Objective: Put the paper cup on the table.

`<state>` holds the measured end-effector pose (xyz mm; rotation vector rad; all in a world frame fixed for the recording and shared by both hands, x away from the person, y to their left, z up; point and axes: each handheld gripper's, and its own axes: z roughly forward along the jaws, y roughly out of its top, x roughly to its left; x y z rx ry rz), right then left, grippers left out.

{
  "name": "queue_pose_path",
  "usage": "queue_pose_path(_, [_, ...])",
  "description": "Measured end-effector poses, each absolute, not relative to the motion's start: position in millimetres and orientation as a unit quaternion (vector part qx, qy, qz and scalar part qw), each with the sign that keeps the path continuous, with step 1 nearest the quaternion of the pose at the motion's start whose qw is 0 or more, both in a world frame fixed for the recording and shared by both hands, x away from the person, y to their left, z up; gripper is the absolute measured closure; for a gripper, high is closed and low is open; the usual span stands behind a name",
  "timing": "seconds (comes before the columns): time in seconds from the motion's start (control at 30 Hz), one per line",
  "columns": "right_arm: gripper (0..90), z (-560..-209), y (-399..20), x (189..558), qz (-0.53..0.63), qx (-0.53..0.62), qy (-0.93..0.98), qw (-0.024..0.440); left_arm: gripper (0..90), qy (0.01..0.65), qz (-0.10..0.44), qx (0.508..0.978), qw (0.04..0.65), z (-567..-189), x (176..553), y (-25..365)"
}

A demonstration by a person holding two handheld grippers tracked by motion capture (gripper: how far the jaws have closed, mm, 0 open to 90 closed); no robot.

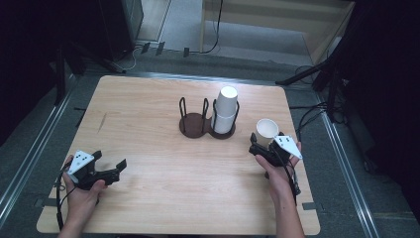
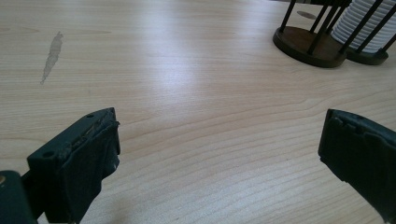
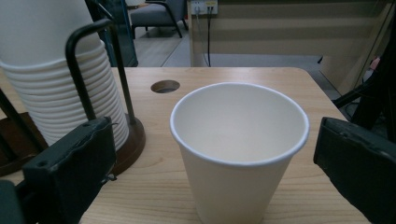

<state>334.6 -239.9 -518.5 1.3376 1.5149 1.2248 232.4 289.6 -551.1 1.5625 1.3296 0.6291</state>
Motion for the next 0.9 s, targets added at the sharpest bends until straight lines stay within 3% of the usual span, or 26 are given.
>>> queue_pose_path(0.53, [0.0, -500, -241, 294, 0.494, 0.505, 0.597, 0.381, 0.0, 0.544, 0.258, 0.640, 0.478, -551, 232, 290])
queue_pose_path(0.9, [0.0, -506, -251, 273, 0.491, 0.508, 0.596, 0.381, 0.0, 0.544, 0.258, 0.639, 0.479, -551, 232, 290])
